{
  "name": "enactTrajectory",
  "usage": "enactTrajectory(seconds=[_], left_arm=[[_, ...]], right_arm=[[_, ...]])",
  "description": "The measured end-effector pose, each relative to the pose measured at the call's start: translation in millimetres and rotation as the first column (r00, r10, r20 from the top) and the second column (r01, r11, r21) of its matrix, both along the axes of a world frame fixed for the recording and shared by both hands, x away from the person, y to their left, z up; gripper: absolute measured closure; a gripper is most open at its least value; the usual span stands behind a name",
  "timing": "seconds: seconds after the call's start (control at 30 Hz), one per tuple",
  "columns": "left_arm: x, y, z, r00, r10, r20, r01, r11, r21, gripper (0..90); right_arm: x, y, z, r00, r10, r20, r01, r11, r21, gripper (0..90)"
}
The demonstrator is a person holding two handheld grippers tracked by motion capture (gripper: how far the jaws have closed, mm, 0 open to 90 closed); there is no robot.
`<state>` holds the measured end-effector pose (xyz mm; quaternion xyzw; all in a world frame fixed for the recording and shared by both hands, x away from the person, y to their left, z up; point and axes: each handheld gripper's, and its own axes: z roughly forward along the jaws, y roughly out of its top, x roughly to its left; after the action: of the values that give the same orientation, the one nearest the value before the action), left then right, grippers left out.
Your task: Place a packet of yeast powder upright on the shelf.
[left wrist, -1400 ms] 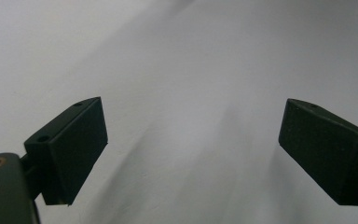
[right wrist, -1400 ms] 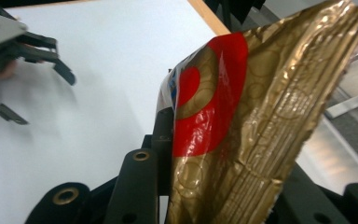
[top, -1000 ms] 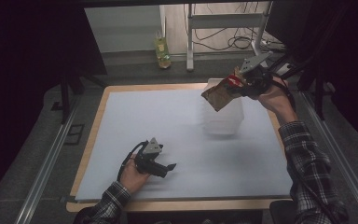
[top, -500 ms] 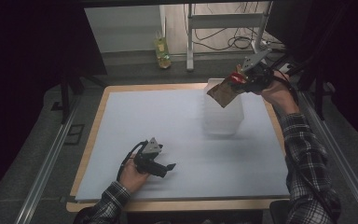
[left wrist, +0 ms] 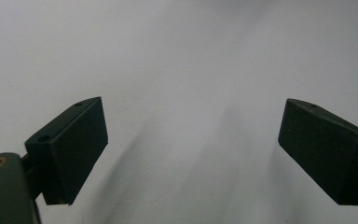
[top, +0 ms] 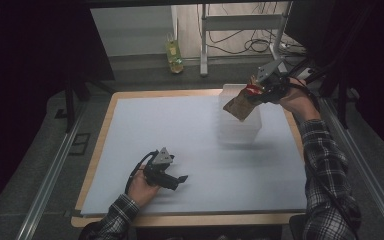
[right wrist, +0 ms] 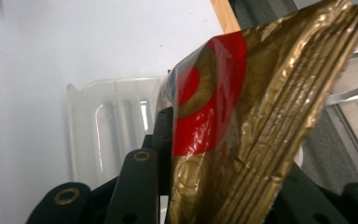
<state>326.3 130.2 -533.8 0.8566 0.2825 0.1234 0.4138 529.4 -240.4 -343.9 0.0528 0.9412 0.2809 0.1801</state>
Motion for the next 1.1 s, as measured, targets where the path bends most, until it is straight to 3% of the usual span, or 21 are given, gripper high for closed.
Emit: enactTrajectory(seconds=[0.23, 0.43, 0.5, 0.73, 0.93, 1.1], left_arm=[[0.2, -0.1, -0.5, 1.0000, -0.003, -0.003, 0.003, 1.0000, 0.003, 8.2], [0.1, 0.0, -0.3, 1.0000, 0.000, -0.002, 0.000, 1.0000, 0.001, 8.2], [-0.2, -0.1, -0.4, 0.9999, 0.006, 0.013, -0.006, 0.9999, 0.010, 8.2], [-0.1, 1.5, 0.1, 0.9993, 0.020, 0.031, -0.021, 0.9996, 0.020, 6.5], [3.3, 4.8, -2.5, 0.9997, 0.022, -0.010, -0.022, 0.9994, 0.029, 4.0], [5.2, 6.9, -3.7, 0.9989, 0.029, -0.036, -0.029, 0.9995, 0.009, 2.5]], right_arm=[[1.8, 1.4, -3.8, 0.9994, 0.024, -0.024, -0.025, 0.9986, -0.047, 71.0], [3.8, 4.4, -7.1, 0.9987, 0.028, -0.043, -0.030, 0.9978, -0.059, 71.2], [5.0, 9.1, -11.3, 0.9981, 0.027, -0.055, -0.032, 0.9952, -0.093, 71.2], [9.8, 19.4, -23.8, 0.9966, 0.024, -0.079, -0.033, 0.9916, -0.125, 71.1], [12.2, 26.7, -30.9, 0.9957, 0.016, -0.091, -0.028, 0.9907, -0.133, 70.9], [13.8, 31.5, -38.1, 0.9951, 0.016, -0.097, -0.028, 0.9916, -0.126, 70.6]])
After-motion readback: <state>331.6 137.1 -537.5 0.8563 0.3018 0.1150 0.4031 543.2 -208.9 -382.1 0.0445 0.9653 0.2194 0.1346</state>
